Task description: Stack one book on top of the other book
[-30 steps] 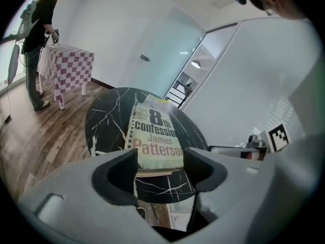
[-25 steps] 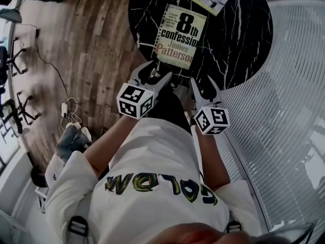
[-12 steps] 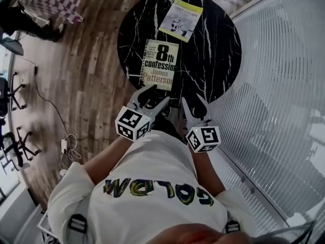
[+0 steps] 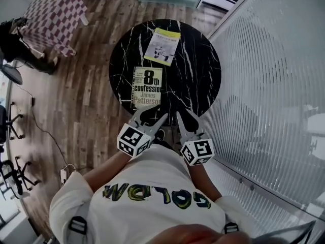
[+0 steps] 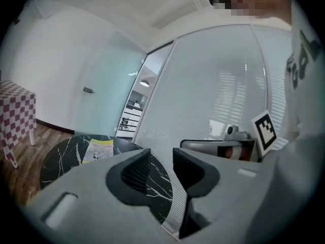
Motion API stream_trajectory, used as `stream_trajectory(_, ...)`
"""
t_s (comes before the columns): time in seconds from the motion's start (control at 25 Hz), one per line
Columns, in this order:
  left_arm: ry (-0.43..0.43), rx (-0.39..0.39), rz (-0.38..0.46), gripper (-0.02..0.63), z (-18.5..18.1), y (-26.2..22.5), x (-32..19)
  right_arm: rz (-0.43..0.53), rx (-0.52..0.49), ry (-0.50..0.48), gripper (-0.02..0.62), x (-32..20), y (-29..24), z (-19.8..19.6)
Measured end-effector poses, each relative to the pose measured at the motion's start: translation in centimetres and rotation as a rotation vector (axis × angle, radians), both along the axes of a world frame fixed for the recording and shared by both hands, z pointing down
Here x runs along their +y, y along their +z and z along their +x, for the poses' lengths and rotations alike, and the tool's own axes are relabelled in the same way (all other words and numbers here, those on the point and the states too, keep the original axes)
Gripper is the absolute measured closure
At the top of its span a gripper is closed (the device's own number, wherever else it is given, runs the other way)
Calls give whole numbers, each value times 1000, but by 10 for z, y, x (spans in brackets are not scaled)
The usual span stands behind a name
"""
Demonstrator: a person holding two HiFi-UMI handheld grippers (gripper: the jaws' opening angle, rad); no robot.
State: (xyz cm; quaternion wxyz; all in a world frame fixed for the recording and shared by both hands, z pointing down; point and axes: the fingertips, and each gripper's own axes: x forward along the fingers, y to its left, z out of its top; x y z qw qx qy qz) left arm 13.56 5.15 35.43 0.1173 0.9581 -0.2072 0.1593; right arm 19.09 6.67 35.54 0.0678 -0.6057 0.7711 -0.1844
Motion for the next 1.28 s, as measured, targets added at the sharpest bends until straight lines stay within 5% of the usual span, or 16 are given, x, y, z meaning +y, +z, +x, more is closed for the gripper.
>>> stream_trajectory(0.48, 107, 80, 125, 603, 24, -57, 33, 151, 14, 20, 592, 25, -58, 11)
stream_trajectory(1.28, 107, 134, 209, 606, 36, -81, 43, 231, 26, 0, 594, 38, -83, 10)
